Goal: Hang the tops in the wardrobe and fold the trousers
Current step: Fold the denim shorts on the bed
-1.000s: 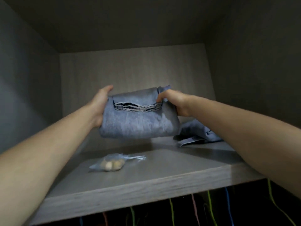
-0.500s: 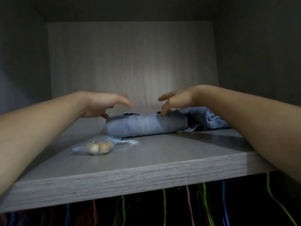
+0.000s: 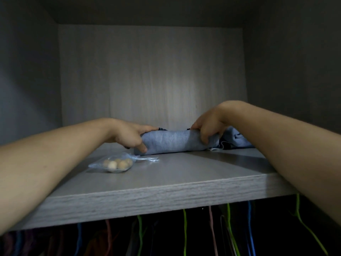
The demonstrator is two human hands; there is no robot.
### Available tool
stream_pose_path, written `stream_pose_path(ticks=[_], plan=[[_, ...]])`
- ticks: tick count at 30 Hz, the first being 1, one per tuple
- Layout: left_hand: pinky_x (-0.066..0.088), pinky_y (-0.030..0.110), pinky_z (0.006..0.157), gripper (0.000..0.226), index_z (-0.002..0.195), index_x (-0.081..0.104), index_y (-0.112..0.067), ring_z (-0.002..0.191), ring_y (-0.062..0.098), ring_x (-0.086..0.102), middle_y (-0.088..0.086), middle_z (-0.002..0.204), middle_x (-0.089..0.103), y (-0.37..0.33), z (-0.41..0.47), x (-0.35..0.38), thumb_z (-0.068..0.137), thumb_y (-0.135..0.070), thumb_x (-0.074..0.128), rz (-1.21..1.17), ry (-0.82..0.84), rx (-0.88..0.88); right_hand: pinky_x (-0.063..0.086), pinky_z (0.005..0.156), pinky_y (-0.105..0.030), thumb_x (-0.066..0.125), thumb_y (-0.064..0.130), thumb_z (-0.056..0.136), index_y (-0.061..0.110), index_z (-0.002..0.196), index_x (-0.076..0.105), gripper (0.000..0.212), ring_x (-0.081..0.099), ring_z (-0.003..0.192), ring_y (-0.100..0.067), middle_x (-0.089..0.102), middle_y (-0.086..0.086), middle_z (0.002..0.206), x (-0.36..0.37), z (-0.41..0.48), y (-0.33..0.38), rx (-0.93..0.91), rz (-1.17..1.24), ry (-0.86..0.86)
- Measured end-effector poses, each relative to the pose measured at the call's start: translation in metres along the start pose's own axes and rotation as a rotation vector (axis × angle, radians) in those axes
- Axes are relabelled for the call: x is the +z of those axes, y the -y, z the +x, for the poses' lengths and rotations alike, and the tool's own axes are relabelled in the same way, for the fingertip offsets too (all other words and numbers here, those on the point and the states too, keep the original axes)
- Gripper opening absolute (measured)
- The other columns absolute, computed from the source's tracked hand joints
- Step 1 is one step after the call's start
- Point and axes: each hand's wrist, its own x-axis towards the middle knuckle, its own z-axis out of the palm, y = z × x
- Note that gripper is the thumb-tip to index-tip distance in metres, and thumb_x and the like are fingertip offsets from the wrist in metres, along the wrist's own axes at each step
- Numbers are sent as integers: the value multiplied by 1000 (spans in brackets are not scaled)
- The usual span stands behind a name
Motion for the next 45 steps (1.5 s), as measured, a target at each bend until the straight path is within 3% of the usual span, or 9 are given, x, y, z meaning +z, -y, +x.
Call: stream_pose_path(ticks=[2, 6, 10, 12, 14, 27, 37, 42, 45], plan=[[22, 30, 117, 79, 155, 21, -32, 146, 15, 25, -5, 159, 27, -7, -7, -7, 92, -22, 66, 24, -74, -30, 51, 98, -50, 53, -2, 93, 7, 142, 47, 50, 57, 119, -38, 51, -20, 135, 0, -7, 2, -12, 13, -39], [8, 34, 122, 63, 156, 23, -26, 152, 19, 8, 4, 165, 12, -17, -26, -33, 100, -32, 49, -92, -661, 71, 48, 105, -46, 57, 28, 95, 19, 147, 45, 54, 52, 128, -34, 46, -13, 148, -11, -24, 0, -41, 63, -277], [16, 51, 119, 63, 157, 17, -26, 151, 32, 9, 11, 165, 7, -17, -42, -41, 101, -47, 36, 480, -964, -42, 35, 114, -49, 46, 50, 99, 26, 158, 22, 67, 32, 144, -37, 19, -14, 163, -14, -50, -14, -112, -179, -744], [16, 57, 118, 67, 157, 13, -26, 151, 32, 3, 12, 165, 2, -18, -50, -32, 99, -54, 29, 759, -1000, -62, 35, 113, -51, 42, 52, 100, 26, 159, 18, 68, 27, 147, -38, 12, -15, 165, -6, -63, -20, -108, -239, -916], [14, 60, 117, 69, 157, 10, -25, 151, 33, -1, 13, 165, -2, -24, -55, -24, 98, -57, 23, 843, -1024, -27, 33, 114, -50, 39, 53, 100, 26, 159, 18, 68, 24, 148, -37, 9, -16, 166, 3, -76, -23, -98, -278, -1005], [10, 64, 117, 75, 157, 6, -22, 151, 35, -4, 17, 164, -6, -106, -91, 12, 96, -60, 24, 581, -1185, 199, 24, 119, -47, 34, 55, 101, 26, 159, 16, 67, 18, 151, -34, 11, -16, 166, 43, -194, -69, 37, -421, -1097], [8, 56, 118, 66, 158, 11, -22, 151, 36, 3, 21, 164, 4, -338, -169, 119, 102, -49, 31, 72, -1509, 661, 24, 121, -52, 34, 44, 102, 19, 154, 36, 57, 25, 149, -38, 27, -20, 161, 83, -443, -208, 119, -778, -1209], [4, 57, 118, 68, 159, 9, -20, 151, 36, 0, 21, 164, 1, -486, -186, 216, 101, -50, 30, -44, -1329, 753, 27, 119, -54, 45, 38, 99, 16, 152, 41, 58, 29, 147, -40, 29, -24, 159, 149, -581, -329, 303, -778, -1112], [6, 58, 118, 69, 158, 10, -20, 152, 35, -1, 20, 164, -2, -574, -194, 288, 99, -49, 31, -128, -1187, 821, 17, 123, -51, 43, 43, 100, 19, 157, 30, 63, 17, 152, -37, 17, -21, 164, 199, -663, -394, 503, -712, -1013]])
